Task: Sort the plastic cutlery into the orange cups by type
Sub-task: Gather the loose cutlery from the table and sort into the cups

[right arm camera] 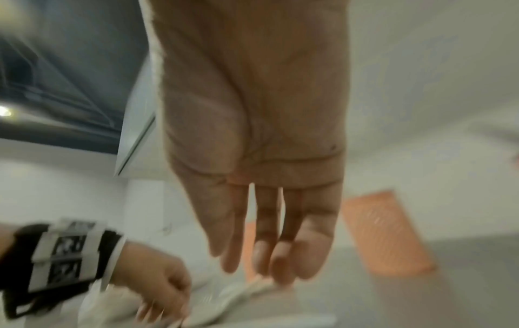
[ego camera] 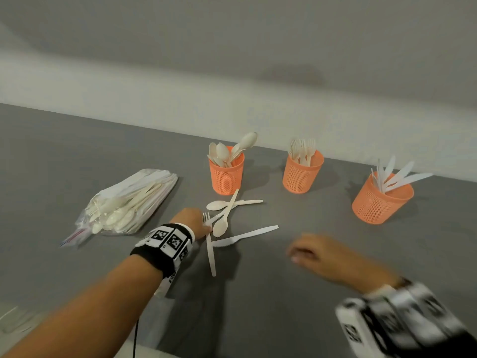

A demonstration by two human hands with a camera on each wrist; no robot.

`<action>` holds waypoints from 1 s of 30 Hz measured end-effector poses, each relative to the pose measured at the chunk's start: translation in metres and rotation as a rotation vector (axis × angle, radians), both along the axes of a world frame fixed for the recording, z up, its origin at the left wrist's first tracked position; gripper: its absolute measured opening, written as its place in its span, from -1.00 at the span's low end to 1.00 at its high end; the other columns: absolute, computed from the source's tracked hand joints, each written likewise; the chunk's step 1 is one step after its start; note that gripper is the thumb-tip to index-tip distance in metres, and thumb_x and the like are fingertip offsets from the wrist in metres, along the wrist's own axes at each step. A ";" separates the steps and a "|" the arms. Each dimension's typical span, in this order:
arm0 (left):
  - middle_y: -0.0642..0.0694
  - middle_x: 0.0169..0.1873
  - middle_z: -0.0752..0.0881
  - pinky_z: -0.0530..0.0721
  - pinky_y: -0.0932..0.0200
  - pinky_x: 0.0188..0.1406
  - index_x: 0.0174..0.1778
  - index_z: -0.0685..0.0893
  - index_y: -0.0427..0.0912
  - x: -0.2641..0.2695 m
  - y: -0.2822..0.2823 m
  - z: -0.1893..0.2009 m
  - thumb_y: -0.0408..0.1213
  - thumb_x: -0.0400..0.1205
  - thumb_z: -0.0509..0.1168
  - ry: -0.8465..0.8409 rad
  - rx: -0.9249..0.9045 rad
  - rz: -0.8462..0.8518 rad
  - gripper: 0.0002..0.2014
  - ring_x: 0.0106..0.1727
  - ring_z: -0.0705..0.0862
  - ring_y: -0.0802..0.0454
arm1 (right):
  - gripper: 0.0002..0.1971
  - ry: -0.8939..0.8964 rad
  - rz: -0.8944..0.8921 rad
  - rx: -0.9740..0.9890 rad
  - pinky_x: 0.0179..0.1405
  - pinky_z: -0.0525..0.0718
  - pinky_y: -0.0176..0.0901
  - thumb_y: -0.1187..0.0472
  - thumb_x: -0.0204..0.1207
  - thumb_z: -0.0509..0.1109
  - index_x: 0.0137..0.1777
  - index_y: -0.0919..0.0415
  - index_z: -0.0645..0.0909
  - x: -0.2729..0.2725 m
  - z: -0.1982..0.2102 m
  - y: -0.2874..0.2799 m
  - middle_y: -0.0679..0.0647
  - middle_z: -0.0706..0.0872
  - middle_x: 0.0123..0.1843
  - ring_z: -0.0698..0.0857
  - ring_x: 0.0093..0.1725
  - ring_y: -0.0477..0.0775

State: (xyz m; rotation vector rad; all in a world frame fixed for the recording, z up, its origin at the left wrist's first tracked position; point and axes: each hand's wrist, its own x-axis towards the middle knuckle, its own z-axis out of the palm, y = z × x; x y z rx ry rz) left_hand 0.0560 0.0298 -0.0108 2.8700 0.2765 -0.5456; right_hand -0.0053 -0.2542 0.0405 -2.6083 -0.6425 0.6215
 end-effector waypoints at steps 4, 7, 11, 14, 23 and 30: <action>-0.08 -0.30 0.59 0.52 0.16 -0.20 -0.04 0.63 -0.24 -0.003 -0.005 0.000 -0.02 0.53 0.36 0.049 -0.032 0.048 -0.68 -0.19 0.59 -0.04 | -0.59 -0.114 0.077 -0.033 0.32 0.46 -0.05 0.35 0.56 0.27 0.41 0.12 0.51 0.057 -0.043 0.082 0.18 0.54 0.31 0.55 0.32 0.19; -0.17 -0.14 0.66 0.55 0.16 -0.14 -0.02 0.63 -0.25 -0.007 -0.008 0.002 -0.07 0.50 0.39 0.064 -0.036 0.015 -0.69 -0.09 0.64 -0.10 | -0.43 -0.092 0.120 -0.101 0.36 0.49 0.12 0.48 0.52 0.18 0.49 0.05 0.39 0.069 -0.058 0.100 0.16 0.47 0.35 0.51 0.36 0.21; -0.27 0.20 0.67 0.56 0.10 0.14 0.16 0.63 -0.31 -0.013 -0.007 0.000 -0.18 0.61 0.23 0.083 0.023 -0.037 -0.69 0.25 0.63 -0.18 | -0.77 -0.123 0.180 -0.256 0.19 0.50 0.03 0.41 0.53 0.20 0.11 0.27 0.59 0.075 -0.063 0.100 0.21 0.56 0.19 0.51 0.24 0.20; -0.27 0.26 0.65 0.55 0.08 0.22 0.26 0.59 -0.33 -0.016 -0.001 -0.005 -0.28 0.66 0.12 0.106 0.006 0.007 -0.68 0.29 0.61 -0.18 | -0.86 -0.069 0.254 -0.250 0.02 0.36 -0.11 0.37 0.53 0.19 -0.11 0.13 0.53 0.076 -0.056 0.092 0.10 0.52 -0.02 0.49 0.01 0.07; -0.36 0.28 0.62 0.52 0.05 0.22 0.26 0.54 -0.44 -0.030 0.017 -0.001 -0.38 0.69 0.02 0.129 -0.021 0.033 -0.67 0.31 0.60 -0.28 | -0.55 0.135 0.379 -0.191 0.16 0.62 -0.07 0.54 0.33 0.24 0.18 0.18 0.58 0.081 -0.033 0.077 0.18 0.51 0.17 0.64 0.10 0.00; -0.19 -0.46 0.49 0.37 0.23 -0.59 -0.18 0.49 -0.31 -0.034 0.018 0.012 -0.46 0.64 0.03 0.131 -0.548 0.209 -0.84 -0.54 0.41 -0.08 | -0.84 -0.127 0.548 -0.413 0.00 0.31 -0.15 0.12 0.40 0.44 -0.03 0.07 0.61 0.054 -0.045 0.039 -0.10 0.39 -0.02 0.35 0.00 -0.04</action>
